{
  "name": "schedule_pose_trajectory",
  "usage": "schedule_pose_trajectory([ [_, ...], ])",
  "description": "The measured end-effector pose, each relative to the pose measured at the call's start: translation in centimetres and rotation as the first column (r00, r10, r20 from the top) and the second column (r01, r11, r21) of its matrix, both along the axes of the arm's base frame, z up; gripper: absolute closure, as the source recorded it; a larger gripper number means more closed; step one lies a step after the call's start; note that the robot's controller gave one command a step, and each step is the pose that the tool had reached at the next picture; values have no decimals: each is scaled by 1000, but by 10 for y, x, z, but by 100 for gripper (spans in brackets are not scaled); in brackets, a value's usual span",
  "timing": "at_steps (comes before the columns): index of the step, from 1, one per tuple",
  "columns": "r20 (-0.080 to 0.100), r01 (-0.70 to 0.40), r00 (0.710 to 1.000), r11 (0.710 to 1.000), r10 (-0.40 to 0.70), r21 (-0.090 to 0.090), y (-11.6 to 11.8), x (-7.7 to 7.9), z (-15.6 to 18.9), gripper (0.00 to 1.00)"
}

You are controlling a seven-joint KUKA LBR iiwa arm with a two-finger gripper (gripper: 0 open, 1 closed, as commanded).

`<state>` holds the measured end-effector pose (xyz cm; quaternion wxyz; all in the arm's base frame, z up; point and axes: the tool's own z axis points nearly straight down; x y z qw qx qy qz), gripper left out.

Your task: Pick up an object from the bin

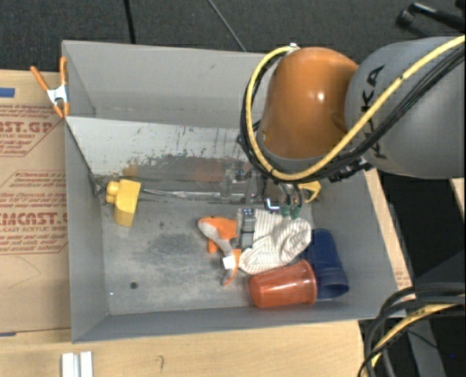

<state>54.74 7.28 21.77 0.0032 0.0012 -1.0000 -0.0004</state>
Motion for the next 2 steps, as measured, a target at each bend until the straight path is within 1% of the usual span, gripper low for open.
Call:
schedule_pose_trajectory([
  [1, 8, 1, 1000, 1000, -1, 1, 0, 1, 5, 0],
  [2, 15, 54, 998, 999, -54, 2, -9, -7, -17, 0],
])
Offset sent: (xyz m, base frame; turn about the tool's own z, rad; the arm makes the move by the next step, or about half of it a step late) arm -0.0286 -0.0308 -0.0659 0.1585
